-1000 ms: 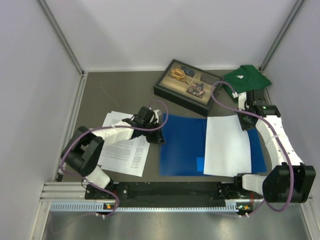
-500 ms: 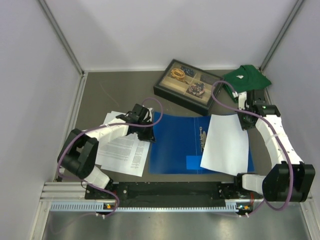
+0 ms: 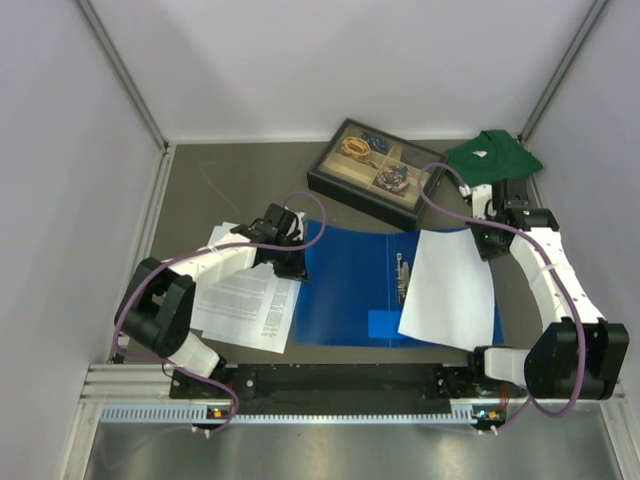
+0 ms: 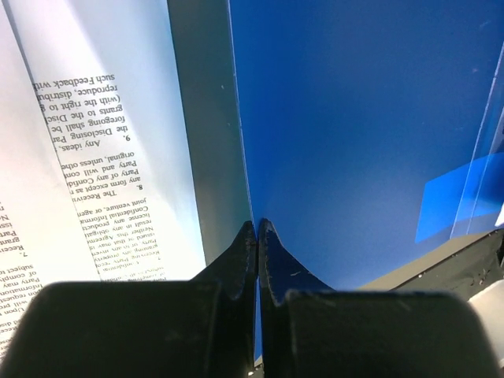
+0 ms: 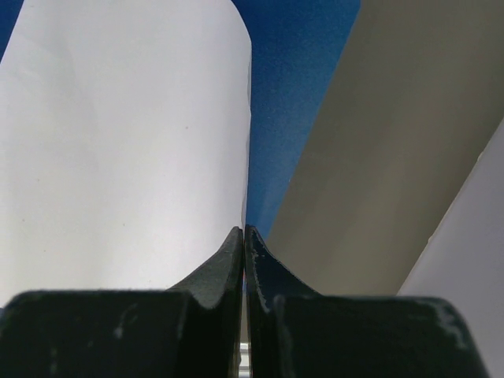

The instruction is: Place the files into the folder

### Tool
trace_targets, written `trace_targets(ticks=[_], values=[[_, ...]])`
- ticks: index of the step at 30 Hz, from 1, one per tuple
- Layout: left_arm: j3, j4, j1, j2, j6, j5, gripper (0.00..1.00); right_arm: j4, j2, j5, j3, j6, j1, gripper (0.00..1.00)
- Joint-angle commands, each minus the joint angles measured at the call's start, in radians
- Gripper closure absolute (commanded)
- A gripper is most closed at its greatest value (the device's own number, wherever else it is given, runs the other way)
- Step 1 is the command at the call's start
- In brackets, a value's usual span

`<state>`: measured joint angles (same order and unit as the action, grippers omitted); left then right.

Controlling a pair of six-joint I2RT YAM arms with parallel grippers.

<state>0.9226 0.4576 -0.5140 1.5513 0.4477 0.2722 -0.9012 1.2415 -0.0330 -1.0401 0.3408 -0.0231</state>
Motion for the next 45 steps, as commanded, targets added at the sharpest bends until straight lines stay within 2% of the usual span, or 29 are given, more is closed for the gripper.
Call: trace_targets(ticks=[1, 9, 21, 31, 36, 45], values=[[0.038, 0.001, 0.009, 0.0, -0.02, -0.008, 1.0, 0.028, 0.009, 0.065, -0.017, 0.024, -0.003, 1.0], [0.035, -0.019, 0.006, 0.021, -0.004, 0.044, 1.0, 0.05, 0.042, 0.077, -0.017, 0.029, 0.051, 1.0], [0.067, 0.0, 0.006, 0.044, -0.014, 0.035, 1.0, 0.102, 0.007, 0.081, 0.006, 0.052, 0.118, 1.0], [0.058, -0.016, 0.005, 0.055, 0.003, 0.05, 1.0, 0.061, 0.002, 0.134, -0.001, 0.021, 0.117, 1.0], [-0.002, -0.076, 0.006, 0.013, 0.057, 0.058, 1.0, -0.004, 0.044, 0.162, -0.02, -0.012, 0.107, 1.0], [-0.111, -0.183, 0.006, -0.03, 0.125, 0.053, 1.0, -0.036, 0.003, 0.165, -0.008, -0.006, 0.035, 1.0]])
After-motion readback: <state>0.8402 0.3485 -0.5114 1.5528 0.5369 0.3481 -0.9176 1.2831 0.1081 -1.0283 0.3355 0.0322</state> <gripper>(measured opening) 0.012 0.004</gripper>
